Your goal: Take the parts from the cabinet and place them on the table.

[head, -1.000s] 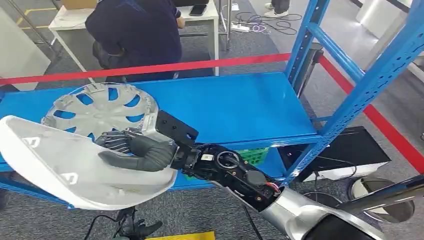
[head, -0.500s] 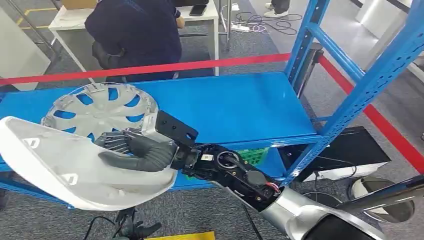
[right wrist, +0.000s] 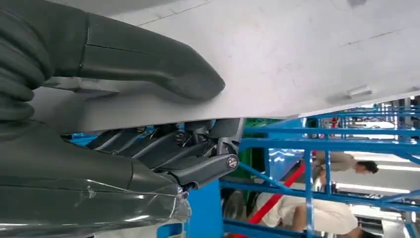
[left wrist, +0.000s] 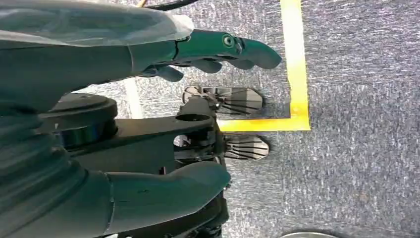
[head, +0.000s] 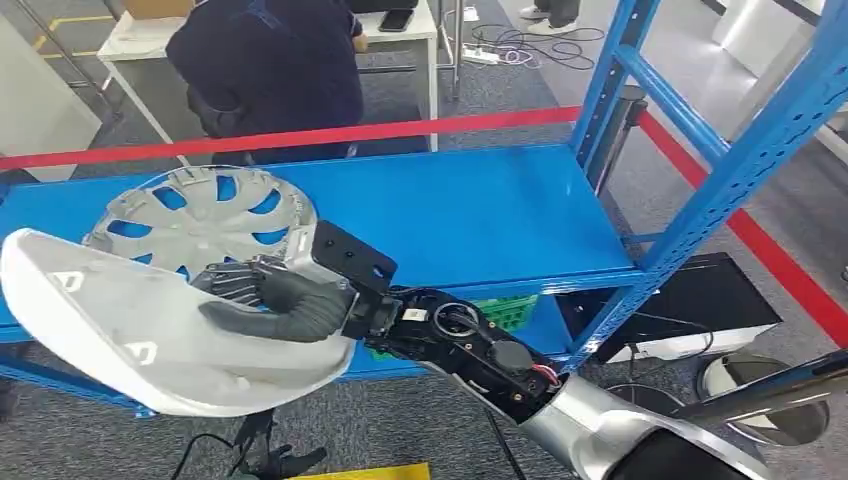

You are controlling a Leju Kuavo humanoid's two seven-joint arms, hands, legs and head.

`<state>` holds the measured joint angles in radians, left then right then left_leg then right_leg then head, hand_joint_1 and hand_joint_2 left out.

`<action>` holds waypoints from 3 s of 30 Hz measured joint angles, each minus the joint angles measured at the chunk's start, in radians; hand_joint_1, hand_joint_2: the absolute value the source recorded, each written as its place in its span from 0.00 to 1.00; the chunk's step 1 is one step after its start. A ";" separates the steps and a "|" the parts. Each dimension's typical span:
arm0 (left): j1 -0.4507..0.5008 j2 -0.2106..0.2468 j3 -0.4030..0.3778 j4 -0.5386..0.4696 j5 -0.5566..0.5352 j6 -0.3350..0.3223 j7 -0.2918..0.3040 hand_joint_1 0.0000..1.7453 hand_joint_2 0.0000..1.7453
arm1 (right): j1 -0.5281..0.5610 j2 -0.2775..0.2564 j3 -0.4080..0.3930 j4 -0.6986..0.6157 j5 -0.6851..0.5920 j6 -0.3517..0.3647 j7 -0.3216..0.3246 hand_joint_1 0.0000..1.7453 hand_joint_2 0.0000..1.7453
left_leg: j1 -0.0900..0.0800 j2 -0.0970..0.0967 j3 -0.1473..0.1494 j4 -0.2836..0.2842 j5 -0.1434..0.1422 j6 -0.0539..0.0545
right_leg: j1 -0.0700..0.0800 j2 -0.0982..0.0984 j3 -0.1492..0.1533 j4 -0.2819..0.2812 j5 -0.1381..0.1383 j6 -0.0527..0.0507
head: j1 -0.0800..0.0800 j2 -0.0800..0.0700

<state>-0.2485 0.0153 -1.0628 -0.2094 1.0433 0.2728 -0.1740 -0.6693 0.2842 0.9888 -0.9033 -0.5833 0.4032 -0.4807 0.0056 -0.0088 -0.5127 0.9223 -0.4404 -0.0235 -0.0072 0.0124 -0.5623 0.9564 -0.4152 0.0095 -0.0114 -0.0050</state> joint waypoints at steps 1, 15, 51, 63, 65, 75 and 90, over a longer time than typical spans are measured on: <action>0.000 0.000 0.000 0.000 0.000 -0.001 0.000 0.00 1.00 | 0.000 0.000 0.000 0.002 -0.003 -0.005 0.000 1.00 1.00 | 0.000 0.000 0.000 0.000 0.000 0.000 | 0.000 0.000 0.000 0.000 0.000 0.000 | 0.000 0.000; 0.012 0.000 0.000 0.000 0.004 -0.008 0.000 0.00 1.00 | 0.002 -0.012 -0.032 0.022 -0.022 -0.099 -0.013 1.00 1.00 | 0.000 0.000 0.000 0.000 0.000 0.000 | 0.000 0.000 0.000 0.000 0.000 0.000 | 0.000 0.000; 0.041 0.011 0.000 0.000 0.005 0.013 0.006 0.00 1.00 | 0.040 -0.039 -0.076 0.005 -0.031 -0.079 -0.013 1.00 1.00 | 0.026 0.070 -0.065 0.055 0.030 -0.026 | -0.006 -0.075 0.016 0.006 -0.023 -0.009 | -0.048 0.000; 0.036 0.009 0.000 0.000 0.018 0.017 -0.004 0.00 1.00 | 0.036 -0.040 -0.078 0.013 -0.025 -0.059 -0.014 1.00 1.00 | 0.009 -0.048 -0.058 0.016 0.038 0.021 | -0.003 -0.014 -0.128 0.332 -0.171 0.025 | -0.007 0.000; 0.038 0.012 0.000 0.000 0.021 0.018 -0.004 0.00 1.00 | 0.035 -0.040 -0.078 0.013 -0.024 -0.059 -0.012 1.00 1.00 | 0.007 -0.080 -0.052 0.017 0.036 0.021 | -0.001 0.000 -0.069 0.187 -0.074 0.012 | -0.001 0.000; 0.056 0.026 0.003 0.000 0.025 0.026 -0.016 0.00 1.00 | 0.029 -0.036 -0.079 0.013 -0.024 -0.067 -0.003 1.00 1.00 | 0.014 -0.011 -0.155 0.193 -0.051 -0.031 | -0.007 0.002 0.029 -0.019 -0.011 -0.026 | -0.018 0.000; 0.058 0.039 0.007 0.000 0.025 0.026 -0.017 0.00 1.00 | 0.029 -0.039 -0.082 0.010 -0.024 -0.068 -0.003 1.00 1.00 | 0.020 0.008 -0.084 0.019 0.053 0.014 | -0.007 -0.029 -0.006 0.159 -0.163 0.025 | -0.006 0.000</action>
<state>-0.1900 0.0542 -1.0555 -0.2090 1.0681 0.2991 -0.1911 -0.6404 0.2457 0.9064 -0.8938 -0.6073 0.3353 -0.4837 0.0256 -0.0013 -0.5964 0.9411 -0.3874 -0.0090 -0.0144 -0.0168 -0.5684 1.1152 -0.5781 0.0341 -0.0175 -0.0050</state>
